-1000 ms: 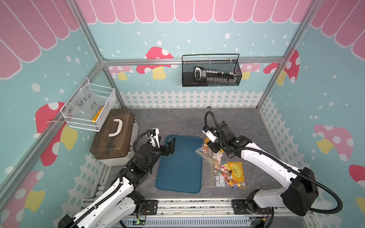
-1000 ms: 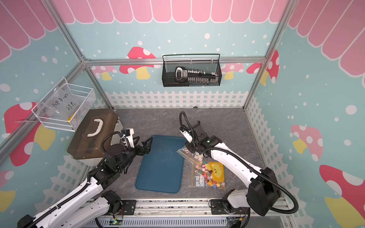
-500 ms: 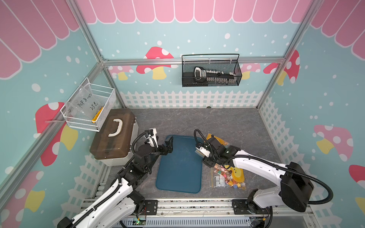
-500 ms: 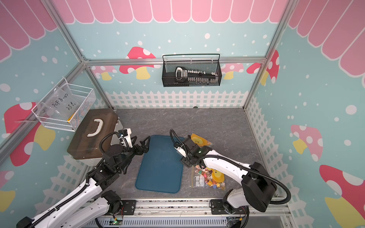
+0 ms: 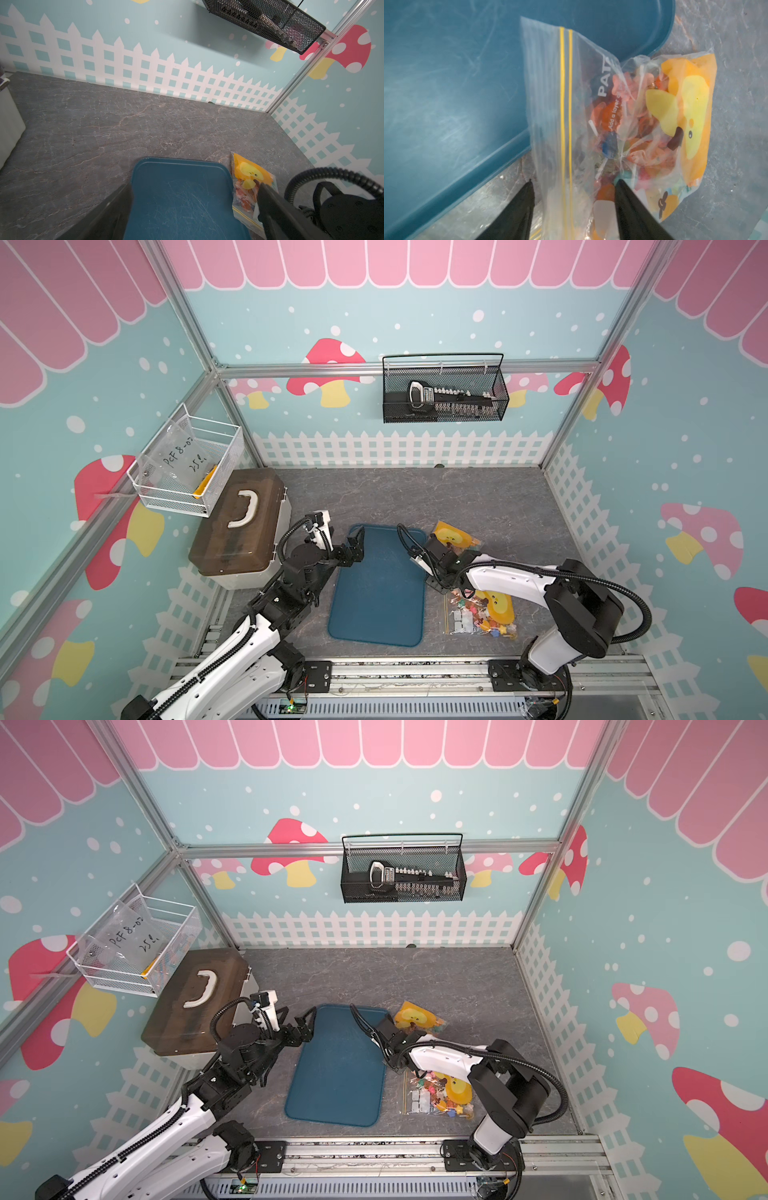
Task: Pour candies out of the ziploc bag
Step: Pick up the ziploc bag from the center of the board.
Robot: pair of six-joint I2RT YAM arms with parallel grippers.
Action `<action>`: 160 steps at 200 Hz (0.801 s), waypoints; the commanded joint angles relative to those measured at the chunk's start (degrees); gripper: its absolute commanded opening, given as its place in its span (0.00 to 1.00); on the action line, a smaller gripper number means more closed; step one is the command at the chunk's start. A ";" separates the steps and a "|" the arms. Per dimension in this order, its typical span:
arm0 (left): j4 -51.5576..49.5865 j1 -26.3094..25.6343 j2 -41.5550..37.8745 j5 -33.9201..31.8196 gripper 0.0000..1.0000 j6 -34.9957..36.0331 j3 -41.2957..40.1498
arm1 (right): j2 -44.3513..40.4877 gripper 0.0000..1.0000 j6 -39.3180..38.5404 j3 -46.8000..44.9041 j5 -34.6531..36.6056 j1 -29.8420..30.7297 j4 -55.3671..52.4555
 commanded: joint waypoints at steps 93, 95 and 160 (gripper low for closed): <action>-0.38 -0.29 1.04 0.70 0.97 0.01 0.70 | -5.12 0.00 2.80 3.66 4.13 -0.13 -1.97; -0.36 -0.27 1.08 0.80 0.97 0.18 0.78 | -5.37 0.00 2.77 3.94 3.97 -0.20 -2.18; 0.27 -0.28 1.58 6.13 0.96 5.90 2.80 | -11.40 0.00 7.69 12.58 -11.31 -9.57 -7.20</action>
